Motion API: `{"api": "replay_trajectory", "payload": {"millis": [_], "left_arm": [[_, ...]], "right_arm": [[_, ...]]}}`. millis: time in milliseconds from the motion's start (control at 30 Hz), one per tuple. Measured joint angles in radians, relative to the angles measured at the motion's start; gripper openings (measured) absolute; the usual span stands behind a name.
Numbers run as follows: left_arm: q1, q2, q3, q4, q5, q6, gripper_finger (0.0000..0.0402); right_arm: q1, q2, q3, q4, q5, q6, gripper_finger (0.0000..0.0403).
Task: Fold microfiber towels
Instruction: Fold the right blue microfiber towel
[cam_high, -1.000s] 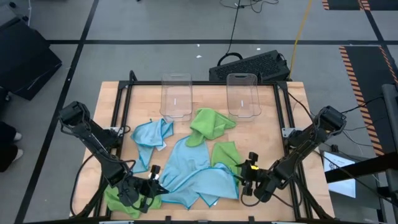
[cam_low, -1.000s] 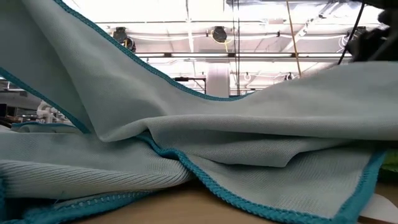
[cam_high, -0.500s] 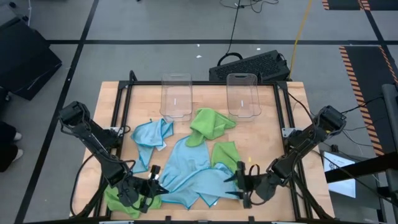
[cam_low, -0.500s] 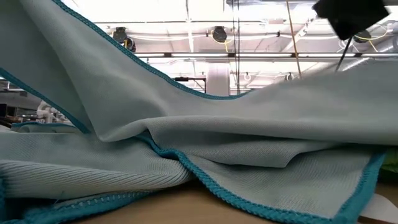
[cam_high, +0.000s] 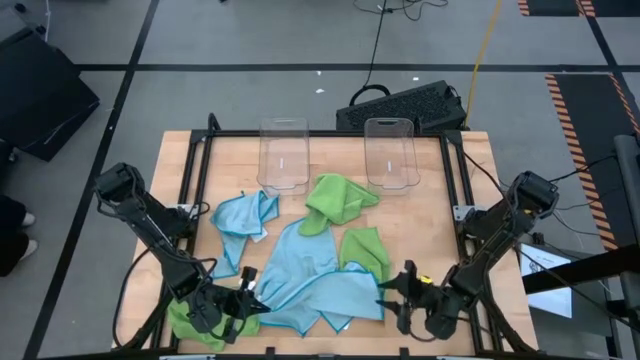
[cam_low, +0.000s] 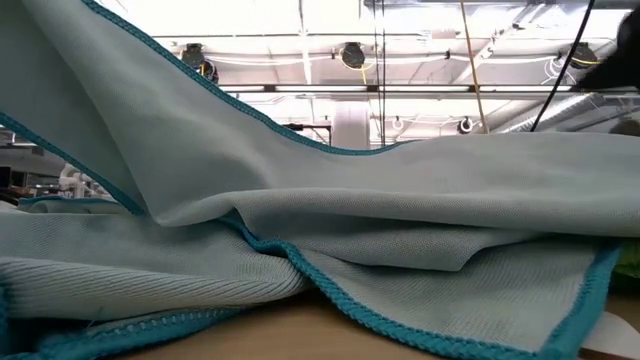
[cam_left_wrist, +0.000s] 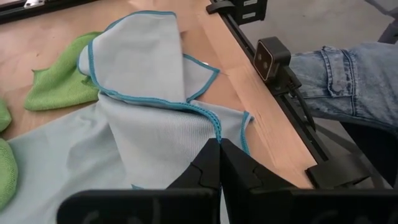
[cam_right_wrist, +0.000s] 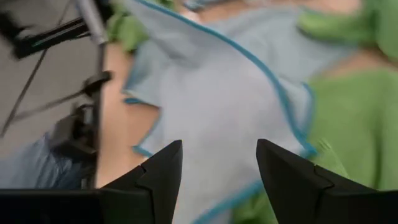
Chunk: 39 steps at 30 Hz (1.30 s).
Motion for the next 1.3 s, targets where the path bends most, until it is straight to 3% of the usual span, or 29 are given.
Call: {"api": "replay_trajectory", "payload": {"millis": [100,200,367,467,833,1300], "left_arm": [[0.0,0.0,0.0,0.0,0.0,0.0,0.0003],[0.0,0.0,0.0,0.0,0.0,0.002,0.0003],[0.0,0.0,0.0,0.0,-0.001,0.002,0.0003],[0.0,0.0,0.0,0.0,-0.001,0.002,0.0003],[0.001,0.0,0.0,0.002,-0.002,0.01,0.0003],[0.001,0.0,0.0,0.001,-0.002,0.012,0.0003]], "right_arm": [[-0.008,0.0,-0.06,0.01,0.005,0.115,0.02],[-0.021,0.0,-0.151,0.139,0.0,0.183,0.0201],[-0.024,0.0,-0.29,0.486,0.001,0.098,0.0208],[-0.027,0.0,-0.335,0.594,0.001,0.062,0.021],[-0.106,0.0,-0.342,0.607,-0.15,0.068,0.021],[-0.157,0.005,-0.3,0.721,-0.273,-0.133,0.021]]}}
